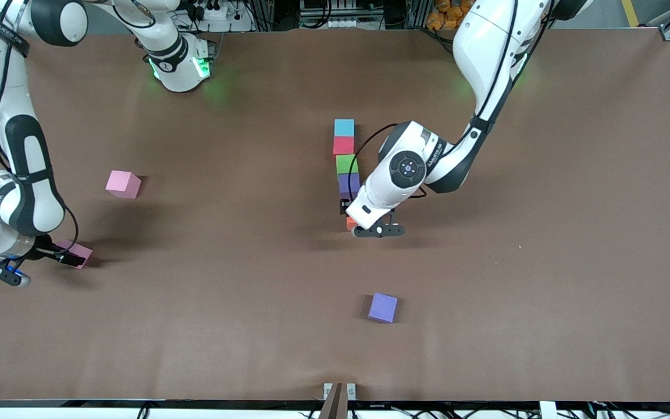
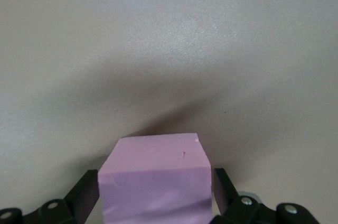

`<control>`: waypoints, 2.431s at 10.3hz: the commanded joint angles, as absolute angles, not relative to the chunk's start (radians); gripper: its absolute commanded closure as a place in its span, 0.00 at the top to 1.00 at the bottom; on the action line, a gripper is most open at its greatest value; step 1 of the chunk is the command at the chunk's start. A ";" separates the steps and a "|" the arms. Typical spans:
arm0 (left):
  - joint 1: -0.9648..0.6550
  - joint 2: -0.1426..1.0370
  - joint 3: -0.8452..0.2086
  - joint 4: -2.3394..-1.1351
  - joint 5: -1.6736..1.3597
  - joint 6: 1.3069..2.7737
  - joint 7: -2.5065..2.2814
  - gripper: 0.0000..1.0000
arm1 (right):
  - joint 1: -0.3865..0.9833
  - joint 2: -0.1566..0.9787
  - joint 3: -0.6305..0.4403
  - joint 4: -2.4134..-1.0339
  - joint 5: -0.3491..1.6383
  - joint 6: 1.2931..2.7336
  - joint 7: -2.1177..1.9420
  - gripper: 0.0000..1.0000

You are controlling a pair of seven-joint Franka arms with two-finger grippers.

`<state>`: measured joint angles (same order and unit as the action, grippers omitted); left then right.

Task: Arrange blocks into number 1
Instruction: 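Grasp the light pink cube with the right gripper while the left carries orange, then place the orange cube below purple with the left gripper while the right carries pink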

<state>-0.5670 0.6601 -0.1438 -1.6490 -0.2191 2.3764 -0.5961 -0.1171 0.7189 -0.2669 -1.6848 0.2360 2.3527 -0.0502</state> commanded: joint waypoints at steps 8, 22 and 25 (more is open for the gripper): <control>-0.627 0.692 -0.127 -1.637 -0.230 2.395 -0.682 0.00 | -0.022 0.548 -0.273 -1.693 0.253 2.281 -0.137 0.58; -0.663 0.713 -0.129 -1.643 -0.140 2.395 -0.788 1.00 | 0.185 0.486 -0.278 -1.819 0.258 2.263 -0.127 0.59; -0.621 0.663 -0.130 -1.631 -0.072 2.395 -0.798 1.00 | 0.244 0.505 -0.276 -1.818 0.262 2.264 -0.118 0.59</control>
<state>-0.6400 0.7050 -0.1370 -1.6301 -0.1011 2.3995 -0.7734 0.2225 0.4962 -0.2700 -1.8123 0.2378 2.2544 -0.1105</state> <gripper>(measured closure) 0.000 0.370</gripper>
